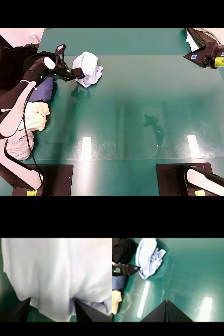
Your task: Fold the shirts.
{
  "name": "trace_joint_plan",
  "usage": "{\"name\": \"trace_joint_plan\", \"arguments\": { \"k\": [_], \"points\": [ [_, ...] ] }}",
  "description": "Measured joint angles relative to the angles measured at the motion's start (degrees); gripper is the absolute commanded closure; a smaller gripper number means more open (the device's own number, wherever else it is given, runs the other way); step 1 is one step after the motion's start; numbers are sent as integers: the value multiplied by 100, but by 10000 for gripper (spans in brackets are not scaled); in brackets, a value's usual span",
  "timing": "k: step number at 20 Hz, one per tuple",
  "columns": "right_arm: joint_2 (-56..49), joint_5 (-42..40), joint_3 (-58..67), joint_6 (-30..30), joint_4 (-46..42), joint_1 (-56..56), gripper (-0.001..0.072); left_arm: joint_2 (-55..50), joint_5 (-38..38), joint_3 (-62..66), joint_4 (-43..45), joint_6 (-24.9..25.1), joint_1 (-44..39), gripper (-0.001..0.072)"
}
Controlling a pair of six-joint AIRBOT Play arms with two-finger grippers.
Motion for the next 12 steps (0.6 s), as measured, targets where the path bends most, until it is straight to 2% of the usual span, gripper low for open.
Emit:
{"name": "trace_joint_plan", "arguments": {
  "k": [1,3,7,9,12],
  "points": [
    [0,0,0,0,0,0,691,-68,-15,48,-79,31,9,692],
    [0,0,0,0,0,0,691,-149,-223,273,-138,87,26,687],
    [105,-4,2,0,0,0,692,-170,-1257,1414,-227,278,0,687],
    [256,-22,4,0,2,0,691,17,-1823,2133,-382,592,-83,687],
    [551,-118,4,0,2,0,691,632,-2306,2743,-1178,1257,-302,687]
  ]
}}
